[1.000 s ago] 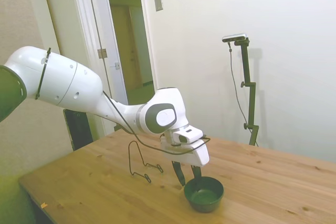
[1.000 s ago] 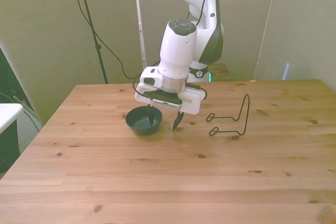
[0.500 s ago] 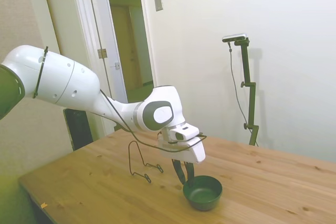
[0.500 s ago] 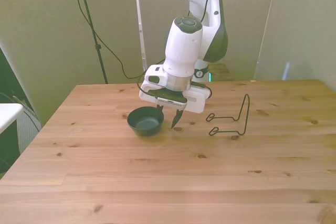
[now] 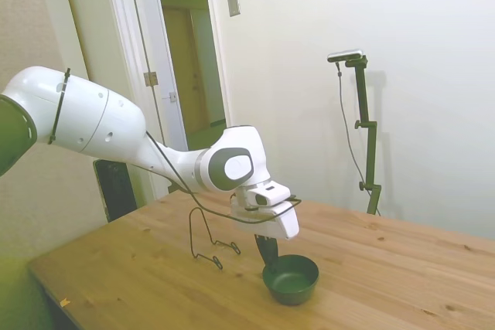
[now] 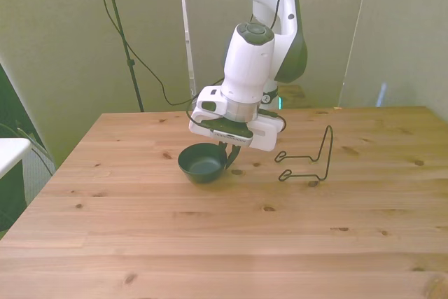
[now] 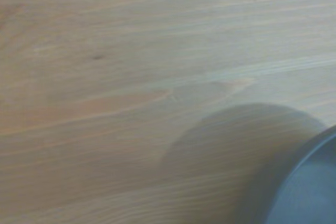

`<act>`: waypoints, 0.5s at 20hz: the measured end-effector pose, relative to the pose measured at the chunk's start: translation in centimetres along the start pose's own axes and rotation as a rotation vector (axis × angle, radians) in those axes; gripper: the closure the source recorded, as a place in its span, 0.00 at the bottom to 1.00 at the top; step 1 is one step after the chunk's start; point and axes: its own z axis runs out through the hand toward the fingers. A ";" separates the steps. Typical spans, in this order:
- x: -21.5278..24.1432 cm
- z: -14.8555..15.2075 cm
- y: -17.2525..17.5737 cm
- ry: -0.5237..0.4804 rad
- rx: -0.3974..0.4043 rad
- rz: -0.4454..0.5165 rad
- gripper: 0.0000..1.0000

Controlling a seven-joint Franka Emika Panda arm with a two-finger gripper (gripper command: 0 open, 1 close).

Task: Load the bowl

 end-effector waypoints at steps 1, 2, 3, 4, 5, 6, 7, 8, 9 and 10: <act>-0.1 -0.3 -0.1 0.000 0.002 -0.002 1.00; -0.4 -0.8 -0.1 -0.002 0.003 -0.003 1.00; -0.6 -1.4 -0.2 -0.002 0.008 -0.007 1.00; -1.0 -2.2 -0.3 -0.005 0.016 -0.010 1.00; -1.5 -3.1 -0.4 -0.012 0.029 -0.013 1.00; -2.2 -4.3 -0.6 -0.021 0.047 -0.019 1.00; -3.1 -5.8 -0.7 -0.037 0.076 -0.031 1.00; -4.1 -7.6 -0.6 -0.058 0.115 -0.048 1.00; -5.4 -9.6 -0.4 -0.082 0.154 -0.069 1.00; -6.7 -11.7 0.1 -0.110 0.192 -0.090 1.00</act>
